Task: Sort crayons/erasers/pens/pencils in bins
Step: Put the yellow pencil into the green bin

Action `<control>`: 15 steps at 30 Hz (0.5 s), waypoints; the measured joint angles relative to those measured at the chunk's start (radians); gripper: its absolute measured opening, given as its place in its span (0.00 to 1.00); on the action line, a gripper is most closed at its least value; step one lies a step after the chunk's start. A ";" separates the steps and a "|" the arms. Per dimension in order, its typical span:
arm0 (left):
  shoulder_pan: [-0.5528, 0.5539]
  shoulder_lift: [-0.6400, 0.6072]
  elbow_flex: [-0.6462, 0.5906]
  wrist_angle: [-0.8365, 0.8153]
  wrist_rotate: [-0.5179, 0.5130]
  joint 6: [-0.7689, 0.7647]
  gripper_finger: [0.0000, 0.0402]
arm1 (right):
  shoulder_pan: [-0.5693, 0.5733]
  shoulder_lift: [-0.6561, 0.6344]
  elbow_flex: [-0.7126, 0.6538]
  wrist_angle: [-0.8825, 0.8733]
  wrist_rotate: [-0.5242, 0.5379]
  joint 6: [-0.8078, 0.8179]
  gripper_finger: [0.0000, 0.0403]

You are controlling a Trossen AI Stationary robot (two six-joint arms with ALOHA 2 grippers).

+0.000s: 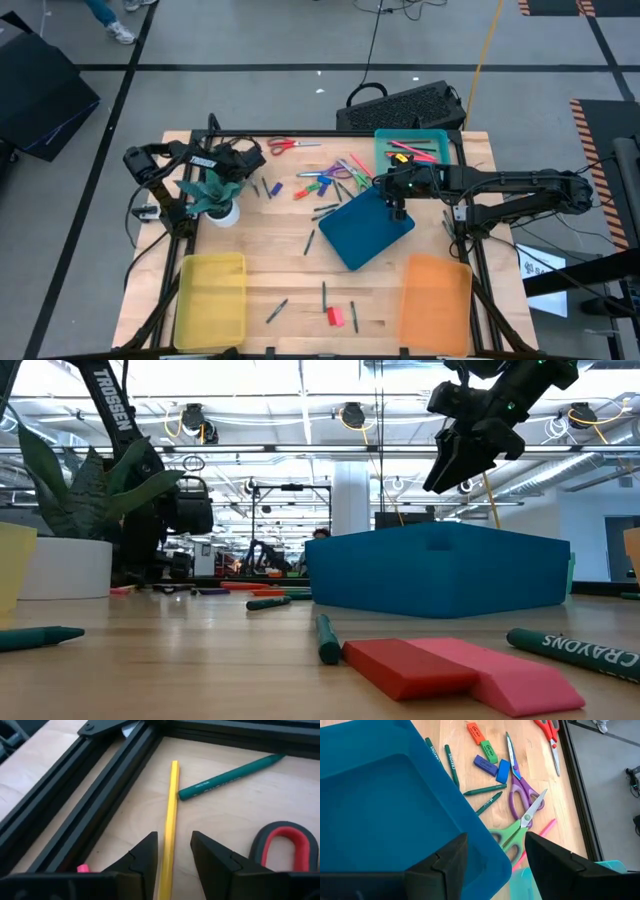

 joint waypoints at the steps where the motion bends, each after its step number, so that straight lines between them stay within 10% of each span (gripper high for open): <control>1: 0.000 0.000 0.000 0.000 0.000 0.009 0.32 | 0.000 0.000 0.000 0.000 0.000 0.000 0.47; 15: -0.058 -0.004 -0.123 0.232 0.004 0.000 0.32 | 0.000 0.000 0.000 0.016 0.000 -0.028 0.47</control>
